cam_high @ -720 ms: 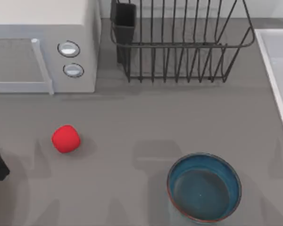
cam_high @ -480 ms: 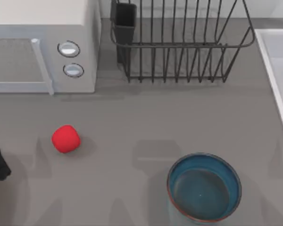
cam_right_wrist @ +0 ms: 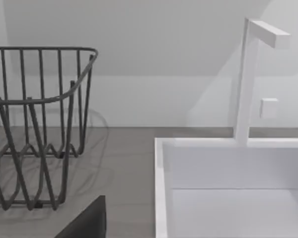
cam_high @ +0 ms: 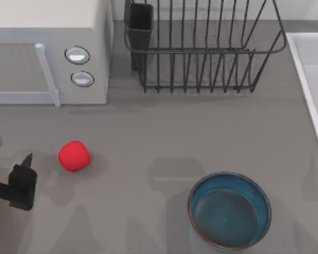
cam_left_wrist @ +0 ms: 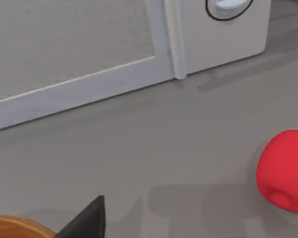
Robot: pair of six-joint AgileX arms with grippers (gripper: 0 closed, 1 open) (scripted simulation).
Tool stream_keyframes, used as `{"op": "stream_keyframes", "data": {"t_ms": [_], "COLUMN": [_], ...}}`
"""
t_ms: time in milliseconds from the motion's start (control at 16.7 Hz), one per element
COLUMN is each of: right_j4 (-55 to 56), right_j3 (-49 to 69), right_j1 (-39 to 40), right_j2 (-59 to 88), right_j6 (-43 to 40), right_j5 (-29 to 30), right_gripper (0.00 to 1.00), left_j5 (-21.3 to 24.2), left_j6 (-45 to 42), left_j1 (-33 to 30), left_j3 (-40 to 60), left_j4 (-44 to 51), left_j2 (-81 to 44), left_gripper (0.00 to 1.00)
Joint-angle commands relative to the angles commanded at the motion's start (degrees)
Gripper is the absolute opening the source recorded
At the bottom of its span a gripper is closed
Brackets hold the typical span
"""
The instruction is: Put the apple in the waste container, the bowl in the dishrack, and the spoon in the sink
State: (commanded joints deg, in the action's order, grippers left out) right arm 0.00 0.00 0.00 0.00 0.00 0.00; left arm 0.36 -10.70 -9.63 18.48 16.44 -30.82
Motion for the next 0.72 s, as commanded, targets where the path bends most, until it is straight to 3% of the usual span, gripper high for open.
{"op": "stream_keyframes", "data": {"t_ms": [720], "right_j4": [0.0], "right_j3": [0.0], "right_j1": [0.0], "right_j2": [0.0], "right_j6": [0.0], "right_j5": [0.0], "right_gripper": [1.0], "left_j5": [-0.3], "left_j6": [-17.6], "left_j1": [-9.8], "left_j3": [40.6], "left_j4": [37.6], "left_j2": [-63.3], "left_gripper": [1.0]}}
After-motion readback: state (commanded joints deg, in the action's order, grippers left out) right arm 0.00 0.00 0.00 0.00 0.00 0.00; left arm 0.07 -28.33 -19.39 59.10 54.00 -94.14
